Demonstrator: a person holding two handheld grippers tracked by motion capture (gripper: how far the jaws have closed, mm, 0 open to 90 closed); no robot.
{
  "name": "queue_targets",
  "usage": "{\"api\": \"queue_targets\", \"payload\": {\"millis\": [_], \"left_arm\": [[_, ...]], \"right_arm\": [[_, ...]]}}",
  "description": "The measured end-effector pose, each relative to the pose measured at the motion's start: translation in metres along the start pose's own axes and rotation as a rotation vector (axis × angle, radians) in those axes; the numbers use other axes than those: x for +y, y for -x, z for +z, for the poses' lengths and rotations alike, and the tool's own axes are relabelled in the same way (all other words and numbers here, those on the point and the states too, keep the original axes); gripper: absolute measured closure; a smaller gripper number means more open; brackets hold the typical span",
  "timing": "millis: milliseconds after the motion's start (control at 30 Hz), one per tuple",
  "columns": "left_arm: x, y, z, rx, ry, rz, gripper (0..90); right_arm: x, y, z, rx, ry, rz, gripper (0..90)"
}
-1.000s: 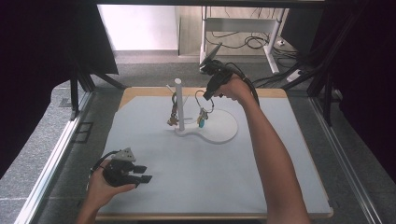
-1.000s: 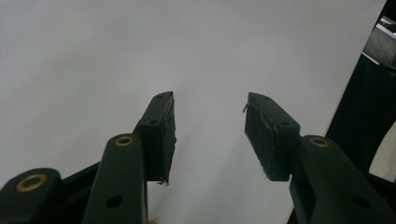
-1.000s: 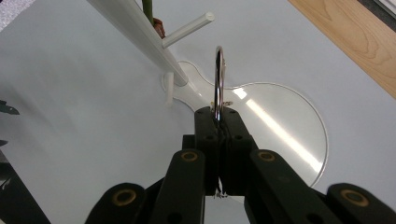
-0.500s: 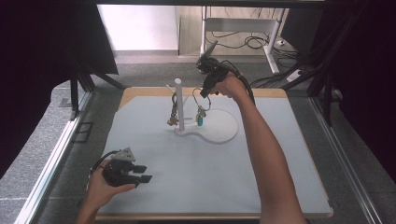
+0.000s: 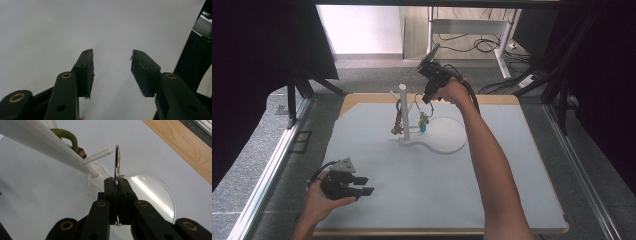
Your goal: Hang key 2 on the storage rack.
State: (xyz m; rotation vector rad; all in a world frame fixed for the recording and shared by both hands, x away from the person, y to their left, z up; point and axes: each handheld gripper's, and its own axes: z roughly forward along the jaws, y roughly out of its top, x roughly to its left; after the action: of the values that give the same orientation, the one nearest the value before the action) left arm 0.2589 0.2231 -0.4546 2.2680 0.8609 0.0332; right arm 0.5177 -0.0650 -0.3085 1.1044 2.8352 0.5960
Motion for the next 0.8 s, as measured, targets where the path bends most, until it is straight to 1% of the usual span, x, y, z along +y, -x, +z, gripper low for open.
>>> {"api": "queue_targets", "payload": {"millis": [67,233,367,600,800], "left_arm": [[0.000,0.000,0.000,0.000,-0.002,0.001,53.3],[0.000,0.001,0.000,0.000,0.001,-0.004,53.3],[0.000,0.000,0.001,0.001,-0.005,0.004,53.3],[0.000,0.001,0.002,0.000,-0.002,-0.003,53.3],[0.001,0.001,0.003,-0.002,-0.014,0.005,53.3]], "right_arm": [[0.002,-0.002,0.001,-0.010,-0.003,-0.007,87.8],[0.004,-0.006,0.005,-0.005,0.004,-0.016,87.9],[0.005,-0.009,0.008,0.002,0.003,-0.022,87.8],[0.003,-0.014,0.015,0.014,-0.008,-0.030,87.8],[0.002,-0.016,0.020,0.024,-0.011,-0.031,87.7]]}}
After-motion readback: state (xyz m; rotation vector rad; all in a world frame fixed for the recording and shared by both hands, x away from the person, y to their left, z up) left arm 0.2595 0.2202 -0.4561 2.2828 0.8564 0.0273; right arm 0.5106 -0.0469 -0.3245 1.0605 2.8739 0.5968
